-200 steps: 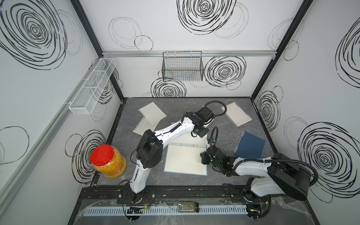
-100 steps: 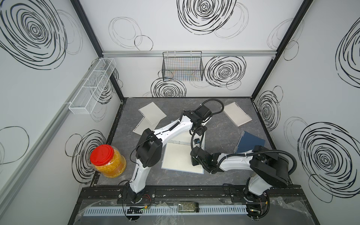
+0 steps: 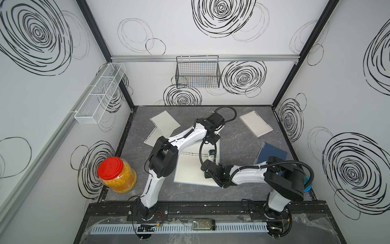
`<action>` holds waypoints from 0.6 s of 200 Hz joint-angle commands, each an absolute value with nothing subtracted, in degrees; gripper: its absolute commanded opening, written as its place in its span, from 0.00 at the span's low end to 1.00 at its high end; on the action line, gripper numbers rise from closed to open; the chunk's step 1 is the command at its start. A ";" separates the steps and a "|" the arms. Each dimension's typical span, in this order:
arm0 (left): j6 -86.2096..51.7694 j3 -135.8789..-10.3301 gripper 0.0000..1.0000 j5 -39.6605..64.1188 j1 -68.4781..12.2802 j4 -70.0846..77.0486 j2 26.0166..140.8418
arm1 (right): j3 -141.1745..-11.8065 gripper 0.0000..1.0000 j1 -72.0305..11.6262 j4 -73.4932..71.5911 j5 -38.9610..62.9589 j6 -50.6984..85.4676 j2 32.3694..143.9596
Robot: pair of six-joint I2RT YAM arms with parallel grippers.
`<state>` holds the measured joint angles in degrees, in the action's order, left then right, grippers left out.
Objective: Tear off pages from different notebooks
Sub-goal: Tear off the paper from the notebook.
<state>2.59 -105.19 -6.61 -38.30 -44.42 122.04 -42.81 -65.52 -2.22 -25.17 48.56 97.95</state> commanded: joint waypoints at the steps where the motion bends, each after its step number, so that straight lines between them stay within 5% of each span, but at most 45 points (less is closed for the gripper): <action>1: -1.87 -103.07 0.00 -11.76 -27.23 -42.82 122.56 | -38.60 0.01 -65.81 10.89 -19.60 52.81 103.41; 21: -4.07 -103.54 0.00 -6.54 -22.54 -41.04 122.71 | -37.67 0.01 -66.09 9.58 -18.83 53.48 103.58; 120: -2.95 -103.27 0.00 -4.22 -25.13 -39.37 119.97 | -35.29 0.00 -63.99 8.07 -18.78 58.16 103.15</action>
<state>-2.59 -102.94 -5.08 -24.84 -40.60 122.72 -41.15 -65.17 -5.19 -25.71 55.22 98.35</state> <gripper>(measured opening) 0.047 0.049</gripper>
